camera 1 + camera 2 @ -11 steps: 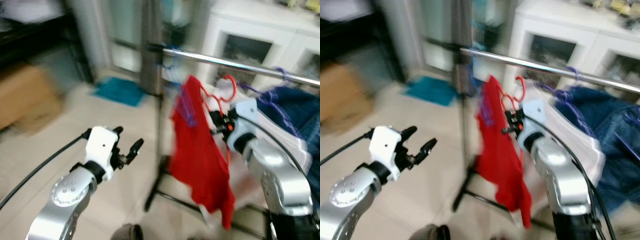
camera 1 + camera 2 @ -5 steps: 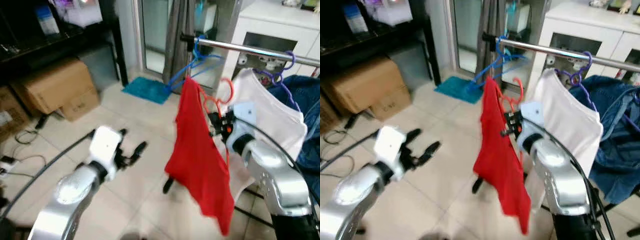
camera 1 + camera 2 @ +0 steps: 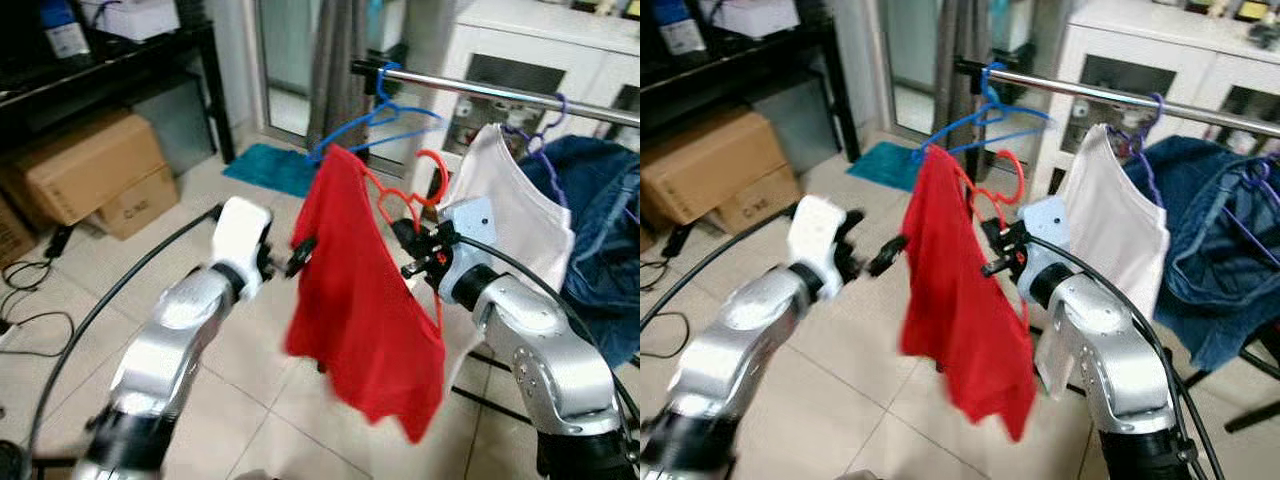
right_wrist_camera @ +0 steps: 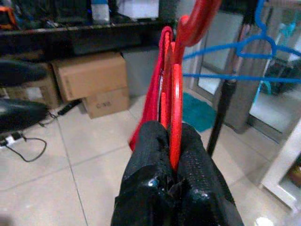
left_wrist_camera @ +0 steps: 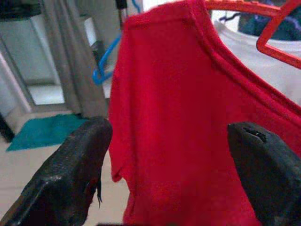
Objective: Hang hanger
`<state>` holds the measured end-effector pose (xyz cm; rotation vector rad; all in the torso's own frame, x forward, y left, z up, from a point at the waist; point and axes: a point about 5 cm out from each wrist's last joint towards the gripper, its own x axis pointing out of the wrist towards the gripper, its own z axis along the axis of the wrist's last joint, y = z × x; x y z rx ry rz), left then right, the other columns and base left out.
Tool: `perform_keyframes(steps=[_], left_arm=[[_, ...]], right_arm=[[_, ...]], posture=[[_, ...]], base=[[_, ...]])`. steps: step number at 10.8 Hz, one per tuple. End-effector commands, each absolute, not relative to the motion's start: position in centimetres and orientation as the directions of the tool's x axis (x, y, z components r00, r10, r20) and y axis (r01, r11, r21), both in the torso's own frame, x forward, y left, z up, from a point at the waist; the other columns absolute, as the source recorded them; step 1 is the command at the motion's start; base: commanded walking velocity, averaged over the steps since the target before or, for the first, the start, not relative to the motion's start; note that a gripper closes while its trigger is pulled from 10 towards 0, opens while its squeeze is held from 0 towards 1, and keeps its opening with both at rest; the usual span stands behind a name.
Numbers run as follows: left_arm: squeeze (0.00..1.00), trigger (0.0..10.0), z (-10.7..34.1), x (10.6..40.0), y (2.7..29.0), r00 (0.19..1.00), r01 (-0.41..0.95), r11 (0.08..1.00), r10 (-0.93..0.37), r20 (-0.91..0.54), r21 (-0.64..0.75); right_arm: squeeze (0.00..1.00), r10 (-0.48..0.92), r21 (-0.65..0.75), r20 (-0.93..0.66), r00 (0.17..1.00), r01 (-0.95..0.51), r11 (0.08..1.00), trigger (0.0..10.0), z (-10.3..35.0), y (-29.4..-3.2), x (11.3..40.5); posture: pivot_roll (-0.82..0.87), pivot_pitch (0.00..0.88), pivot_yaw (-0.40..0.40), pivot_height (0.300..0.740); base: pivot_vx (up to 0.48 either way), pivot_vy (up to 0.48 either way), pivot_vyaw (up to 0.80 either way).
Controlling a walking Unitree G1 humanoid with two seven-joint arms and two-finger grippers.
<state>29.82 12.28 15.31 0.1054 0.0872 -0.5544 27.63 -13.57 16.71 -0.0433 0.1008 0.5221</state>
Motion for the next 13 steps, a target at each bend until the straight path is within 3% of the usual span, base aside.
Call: perform_keyframes(steps=[1,4,7,8,9,10,13], left_arm=[[0.00,10.0,15.6,30.0,11.4,0.816,0.576,0.815,-0.570,-0.093,0.059],[0.00,10.0,16.3,30.3,8.7,0.700,0.714,0.700,-0.712,-0.049,0.031],[0.00,10.0,16.2,32.0,8.4,0.716,0.698,0.714,-0.696,-0.061,0.049],[0.00,4.8,16.2,32.4,8.4,0.716,0.698,0.714,-0.696,-0.056,0.052],[0.00,3.4,16.3,32.5,8.4,0.716,0.698,0.714,-0.696,-0.053,0.053],[0.00,0.0,16.3,32.7,8.3,0.711,0.703,0.709,-0.702,-0.044,0.054],[0.00,0.0,16.2,33.1,8.1,0.687,0.726,0.685,-0.726,-0.035,0.059]], right_arm=[[0.00,0.526,-0.031,-0.032,0.850,-0.527,0.849,0.0,18.0,-13.1,27.4],[0.00,0.570,-0.042,-0.001,0.822,-0.569,0.821,0.0,18.5,-12.8,27.1],[0.00,0.623,-0.029,0.030,0.781,-0.623,0.782,0.0,19.0,-12.2,26.8],[0.00,0.635,-0.024,0.041,0.771,-0.635,0.772,0.0,19.1,-12.1,26.7],[0.00,0.637,-0.024,0.044,0.769,-0.637,0.770,0.0,19.2,-12.1,26.6],[0.00,0.641,-0.024,0.048,0.766,-0.640,0.768,0.0,19.2,-12.1,26.6],[0.00,0.649,-0.021,0.064,0.759,-0.649,0.761,0.0,19.4,-12.1,26.4]], posture=[[-0.09,0.000,0.016,0.740],[-0.10,0.000,0.015,0.740],[-0.11,0.000,0.011,0.740],[-0.11,0.000,0.013,0.740],[-0.11,0.000,0.013,0.740],[-0.11,0.000,0.016,0.740],[-0.11,0.000,0.021,0.740]], base=[[0.000,0.000,0.00],[0.000,0.000,0.00],[0.000,0.000,0.00],[0.000,0.000,0.00],[0.000,0.000,0.00],[0.000,0.000,0.00],[0.000,0.000,0.00]])
